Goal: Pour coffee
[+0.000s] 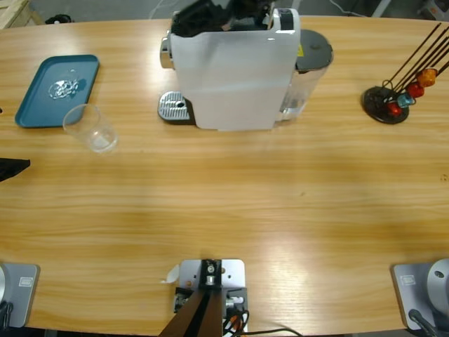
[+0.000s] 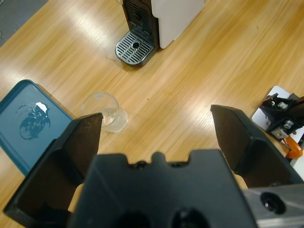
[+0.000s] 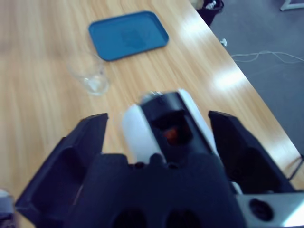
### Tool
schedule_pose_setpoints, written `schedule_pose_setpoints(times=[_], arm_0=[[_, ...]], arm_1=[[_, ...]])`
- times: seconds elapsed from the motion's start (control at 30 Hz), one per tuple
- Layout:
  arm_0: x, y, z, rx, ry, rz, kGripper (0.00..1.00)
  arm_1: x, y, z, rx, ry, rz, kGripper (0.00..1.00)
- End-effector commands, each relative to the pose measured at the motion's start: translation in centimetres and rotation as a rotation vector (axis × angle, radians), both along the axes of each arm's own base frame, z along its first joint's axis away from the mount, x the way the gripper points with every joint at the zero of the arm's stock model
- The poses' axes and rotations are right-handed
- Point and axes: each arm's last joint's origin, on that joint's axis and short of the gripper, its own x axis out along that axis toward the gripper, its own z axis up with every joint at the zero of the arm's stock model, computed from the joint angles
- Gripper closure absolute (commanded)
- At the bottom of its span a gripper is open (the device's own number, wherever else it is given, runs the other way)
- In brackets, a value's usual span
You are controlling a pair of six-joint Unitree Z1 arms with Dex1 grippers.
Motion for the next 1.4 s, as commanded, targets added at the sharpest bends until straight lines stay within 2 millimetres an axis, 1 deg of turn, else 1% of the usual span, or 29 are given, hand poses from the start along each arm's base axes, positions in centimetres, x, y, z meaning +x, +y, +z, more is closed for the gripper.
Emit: schedule_pose_setpoints(times=[0.03,0.07,0.13,0.2,0.27,0.3,0.33,0.37,0.47,0.57,0.6,0.63,0.67,0.7,0.77,0.87,1.0,1.07,1.27,1.33,1.4], arm_0=[[0.6,-0.6,-0.9,0.033,0.023,0.006,0.002],[0.6,-0.6,-0.9,0.033,0.022,0.007,0.006],[0.6,-0.6,-0.9,0.028,0.029,0.013,0.009],[0.6,-0.6,-0.8,0.018,0.034,0.016,0.009],[0.6,-0.6,-0.8,-0.001,0.051,0.039,0.012],[0.7,-0.7,-0.7,-0.011,0.056,0.047,0.012],[0.6,-0.7,-0.5,-0.02,0.056,0.049,0.013],[0.6,-0.6,-0.3,-0.03,0.054,0.052,0.013],[0.1,-0.3,0.0,-0.058,0.054,0.04,0.013],[-0.2,0.0,0.1,-0.067,0.057,0.027,0.012],[-0.2,-0.1,0.1,-0.066,0.061,0.024,0.009],[-0.1,-0.2,0.1,-0.066,0.067,0.019,0.009],[0.0,-0.3,0.1,-0.066,0.073,0.014,0.009],[0.0,-0.5,0.1,-0.07,0.079,0.006,0.009],[-0.1,-0.5,0.2,-0.077,0.085,-0.005,0.009],[-0.6,-0.1,0.3,-0.088,0.093,-0.022,0.008],[-1.1,0.4,0.1,-0.078,0.105,-0.026,0.005],[-1.1,0.4,0.0,-0.075,0.107,-0.026,0.004],[-1.2,0.5,-0.5,-0.065,0.118,-0.027,0.004],[-1.2,0.5,-0.5,-0.066,0.117,-0.026,0.004],[-1.2,0.5,-0.5,-0.066,0.117,-0.027,0.004]], arm_1=[[-7.8,1.4,1.2,-0.001,0.266,-0.243,0.895],[-8.5,0.9,1.6,0.029,0.279,-0.296,1.0],[-10.0,-0.9,1.4,0.09,0.275,-0.405,1.0],[-11.2,-3.8,0.7,0.151,0.285,-0.642,1.0],[-12.2,-6.9,0.0,0.277,0.225,-0.805,1.0],[-12.5,-8.0,0.1,0.323,0.199,-0.891,1.0],[-12.6,-8.7,0.4,0.354,0.162,-0.963,1.0],[-12.4,-8.9,0.6,0.365,0.125,-1.014,1.0],[-11.3,-8.7,0.7,0.35,0.041,-1.123,1.0],[-8.8,-8.1,2.0,0.395,0.026,-1.196,1.0],[-7.8,-7.4,2.6,0.414,0.022,-1.209,1.0],[-6.5,-6.1,3.3,0.431,0.023,-1.209,1.0],[-5.6,-4.9,3.5,0.436,0.029,-1.201,1.0],[-4.7,-3.8,3.4,0.432,0.035,-1.193,1.0],[-3.4,-2.1,2.7,0.417,0.043,-1.195,1.0],[-2.3,-0.7,1.4,0.425,0.071,-1.226,1.0],[-1.9,0.2,1.6,0.483,0.104,-1.234,1.0],[-2.2,0.8,2.0,0.517,0.122,-1.21,1.0],[-3.7,2.6,3.0,0.542,0.137,-1.143,1.0],[-4.0,3.3,2.8,0.537,0.145,-1.125,1.0],[-4.3,4.5,2.2,0.524,0.155,-1.107,1.0]])
